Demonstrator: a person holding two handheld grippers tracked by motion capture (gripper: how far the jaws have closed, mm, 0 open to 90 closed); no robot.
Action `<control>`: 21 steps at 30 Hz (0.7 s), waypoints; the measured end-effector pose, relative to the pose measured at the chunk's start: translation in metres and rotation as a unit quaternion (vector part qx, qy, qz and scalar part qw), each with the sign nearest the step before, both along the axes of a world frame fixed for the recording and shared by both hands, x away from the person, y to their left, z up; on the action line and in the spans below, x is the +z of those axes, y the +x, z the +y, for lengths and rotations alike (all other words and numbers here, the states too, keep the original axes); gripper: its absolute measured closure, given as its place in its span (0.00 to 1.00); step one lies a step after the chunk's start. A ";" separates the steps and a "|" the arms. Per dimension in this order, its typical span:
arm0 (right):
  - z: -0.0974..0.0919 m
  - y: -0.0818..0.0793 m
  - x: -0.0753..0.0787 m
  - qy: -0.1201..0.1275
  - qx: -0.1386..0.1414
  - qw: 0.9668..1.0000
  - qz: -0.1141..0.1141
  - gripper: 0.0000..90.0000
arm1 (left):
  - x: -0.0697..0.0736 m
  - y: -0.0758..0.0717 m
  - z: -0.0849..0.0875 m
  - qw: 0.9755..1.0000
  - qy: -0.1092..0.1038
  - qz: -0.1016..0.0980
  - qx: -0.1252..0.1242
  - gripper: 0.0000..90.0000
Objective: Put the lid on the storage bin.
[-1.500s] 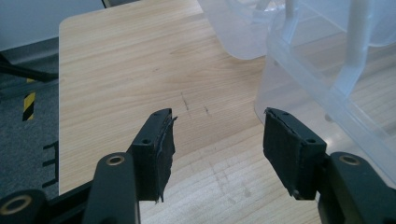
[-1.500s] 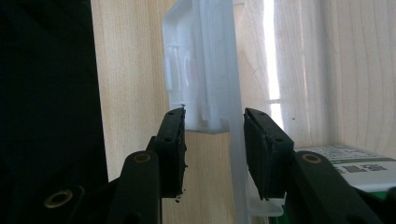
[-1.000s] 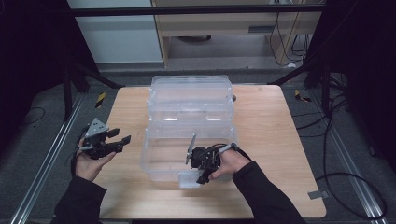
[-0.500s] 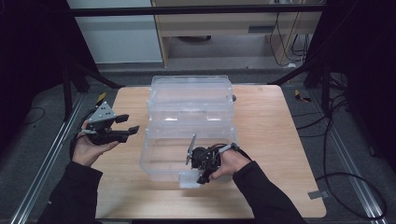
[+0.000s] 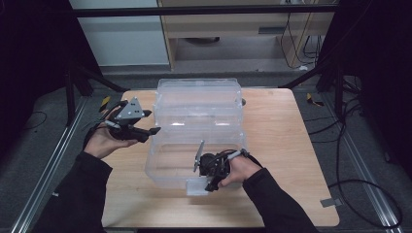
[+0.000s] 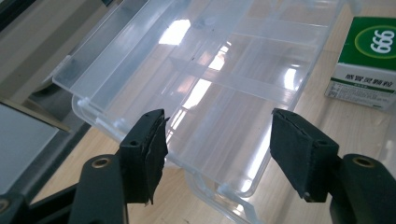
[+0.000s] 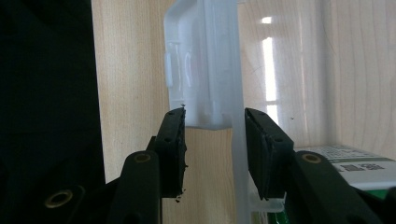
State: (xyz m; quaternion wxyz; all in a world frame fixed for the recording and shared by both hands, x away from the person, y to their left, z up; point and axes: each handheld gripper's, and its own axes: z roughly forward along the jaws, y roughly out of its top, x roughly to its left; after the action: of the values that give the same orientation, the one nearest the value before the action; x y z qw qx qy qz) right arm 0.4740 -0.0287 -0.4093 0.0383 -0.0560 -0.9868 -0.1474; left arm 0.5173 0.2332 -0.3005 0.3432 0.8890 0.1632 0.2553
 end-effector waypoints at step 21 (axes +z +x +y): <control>0.000 -0.002 0.000 -0.001 0.004 1.000 -0.007 0.67 | 0.011 0.019 -0.034 0.990 0.122 -0.045 -0.061 0.40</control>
State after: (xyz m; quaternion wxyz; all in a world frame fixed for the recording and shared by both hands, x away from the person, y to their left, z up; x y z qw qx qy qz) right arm 0.4723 -0.0286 -0.4091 0.0316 -0.0511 -0.9873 -0.1471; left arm 0.5362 0.1991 -0.2897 0.2544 0.9201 0.0603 0.2916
